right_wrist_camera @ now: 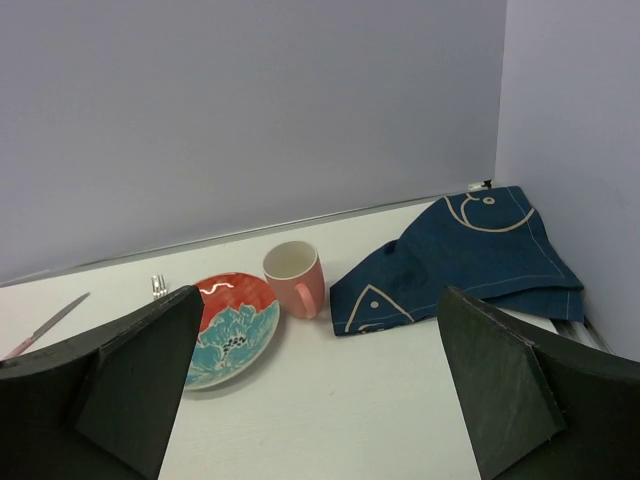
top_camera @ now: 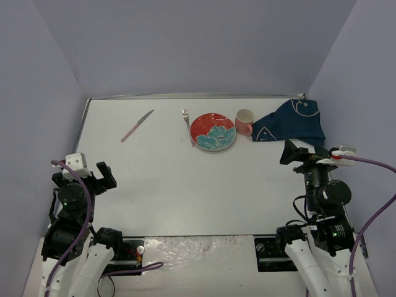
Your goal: Set the dinner table for one person
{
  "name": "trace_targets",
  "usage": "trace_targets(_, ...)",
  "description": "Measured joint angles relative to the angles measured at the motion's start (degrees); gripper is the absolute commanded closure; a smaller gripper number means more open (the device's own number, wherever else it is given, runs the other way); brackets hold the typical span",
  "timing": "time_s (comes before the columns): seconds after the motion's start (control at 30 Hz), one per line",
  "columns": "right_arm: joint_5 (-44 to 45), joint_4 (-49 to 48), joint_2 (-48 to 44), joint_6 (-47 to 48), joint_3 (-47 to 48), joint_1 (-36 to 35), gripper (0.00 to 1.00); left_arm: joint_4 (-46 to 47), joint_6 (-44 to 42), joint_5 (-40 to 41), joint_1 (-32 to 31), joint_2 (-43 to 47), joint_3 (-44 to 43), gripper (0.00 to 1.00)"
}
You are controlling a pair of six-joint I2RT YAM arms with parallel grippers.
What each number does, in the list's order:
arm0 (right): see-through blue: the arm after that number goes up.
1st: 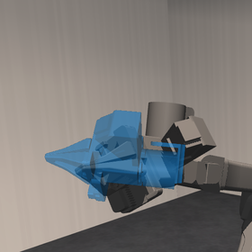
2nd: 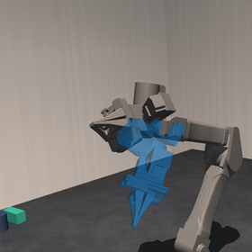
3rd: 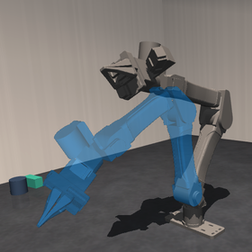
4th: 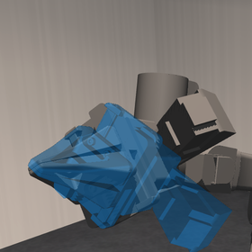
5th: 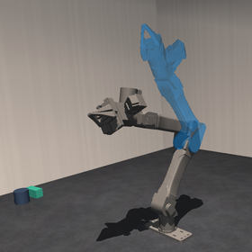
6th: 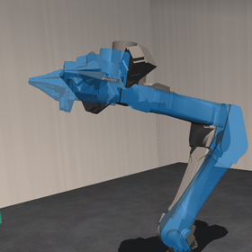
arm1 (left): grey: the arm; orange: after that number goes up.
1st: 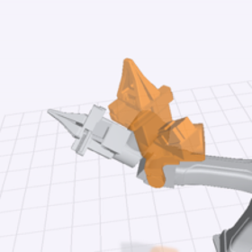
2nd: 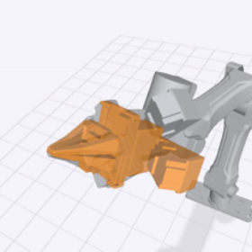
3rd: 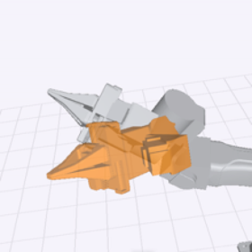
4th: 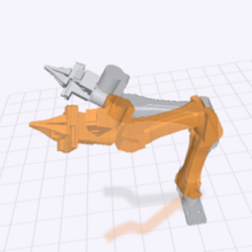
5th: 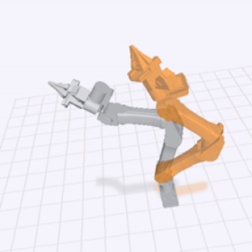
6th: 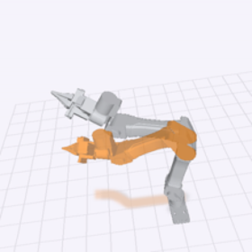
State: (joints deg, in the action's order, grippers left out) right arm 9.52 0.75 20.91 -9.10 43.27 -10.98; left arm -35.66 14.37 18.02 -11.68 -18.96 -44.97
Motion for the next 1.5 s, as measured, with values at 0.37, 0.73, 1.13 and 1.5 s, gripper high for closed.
trace_targets(0.37, 0.2, -0.2, 6.0, -4.4, 1.5, 0.0, 0.00, 0.4, 0.0, -0.2, 0.0, 0.0, 0.7, 0.03)
trace_targets(0.73, 11.4, -1.4, 37.2, -17.3, 14.2, 0.4, 0.00, 0.4, 0.0, -0.8, 0.0, 0.4, 0.9, 0.03)
trace_targets(1.13, 11.2, -2.2, 68.8, -29.4, 17.4, 18.2, 0.00, 0.4, 0.0, -1.6, -1.1, 2.1, 1.5, 0.03)
trace_targets(1.5, 6.8, -7.2, 88.4, -31.4, 24.8, 23.2, 0.00, 0.4, 0.0, -1.7, -1.4, 2.1, 1.6, 0.03)
